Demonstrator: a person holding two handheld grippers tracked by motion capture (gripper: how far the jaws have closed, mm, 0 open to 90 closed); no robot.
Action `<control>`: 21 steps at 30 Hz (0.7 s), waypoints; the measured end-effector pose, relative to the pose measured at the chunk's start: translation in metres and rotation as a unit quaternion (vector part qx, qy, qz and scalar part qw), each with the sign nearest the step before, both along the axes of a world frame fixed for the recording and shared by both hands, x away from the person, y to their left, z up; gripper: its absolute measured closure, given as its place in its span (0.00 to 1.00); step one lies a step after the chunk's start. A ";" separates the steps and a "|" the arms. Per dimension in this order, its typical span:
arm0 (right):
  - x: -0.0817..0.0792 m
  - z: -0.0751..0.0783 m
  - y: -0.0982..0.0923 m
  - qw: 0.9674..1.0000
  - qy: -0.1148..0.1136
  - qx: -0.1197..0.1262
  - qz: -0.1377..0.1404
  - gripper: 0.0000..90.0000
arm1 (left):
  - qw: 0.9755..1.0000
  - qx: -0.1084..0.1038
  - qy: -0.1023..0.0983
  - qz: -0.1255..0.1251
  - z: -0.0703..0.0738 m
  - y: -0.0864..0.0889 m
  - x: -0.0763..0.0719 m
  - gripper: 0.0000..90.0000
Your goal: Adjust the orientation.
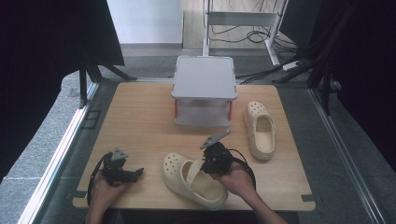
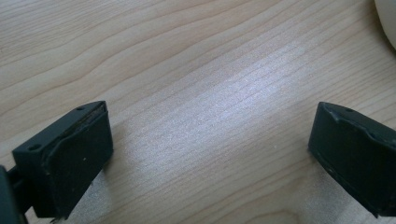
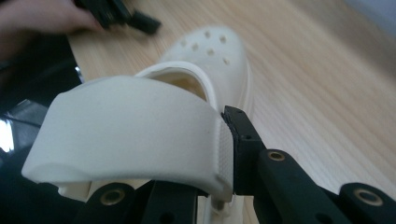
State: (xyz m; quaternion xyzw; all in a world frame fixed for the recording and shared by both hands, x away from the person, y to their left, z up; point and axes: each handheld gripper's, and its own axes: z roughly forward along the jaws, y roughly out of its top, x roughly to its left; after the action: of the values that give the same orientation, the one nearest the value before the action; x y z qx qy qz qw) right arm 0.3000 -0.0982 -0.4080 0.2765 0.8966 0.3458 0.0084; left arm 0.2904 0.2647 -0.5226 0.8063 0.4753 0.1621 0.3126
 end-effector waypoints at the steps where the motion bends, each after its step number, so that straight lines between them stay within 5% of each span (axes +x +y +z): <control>1: 0.000 -0.003 -0.001 1.000 -0.001 -0.008 -0.001 0.90 | 1.000 0.000 0.000 0.000 0.000 0.000 0.000 0.00; 8: 0.001 -0.024 -0.008 0.999 0.005 -0.037 0.009 0.86 | 1.000 0.000 0.000 0.000 0.000 0.000 0.000 0.00; 12: -0.001 -0.029 -0.014 0.999 0.011 -0.036 0.009 0.67 | 1.000 0.000 0.000 0.001 0.000 0.000 0.000 0.00; 17: -0.009 -0.016 -0.027 0.999 0.008 -0.045 0.025 0.58 | 1.000 0.000 0.000 0.001 0.000 0.000 0.000 0.00; 21: -0.016 0.004 -0.048 0.999 0.004 -0.028 0.017 0.69 | 1.000 0.000 0.000 0.002 0.000 0.000 0.000 0.00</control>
State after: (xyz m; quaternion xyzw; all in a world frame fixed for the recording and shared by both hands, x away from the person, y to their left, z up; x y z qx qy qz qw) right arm 0.2845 -0.1458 -0.4037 0.2622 0.9106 0.3195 0.0063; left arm 0.2906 0.2642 -0.5227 0.8051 0.4770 0.1629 0.3127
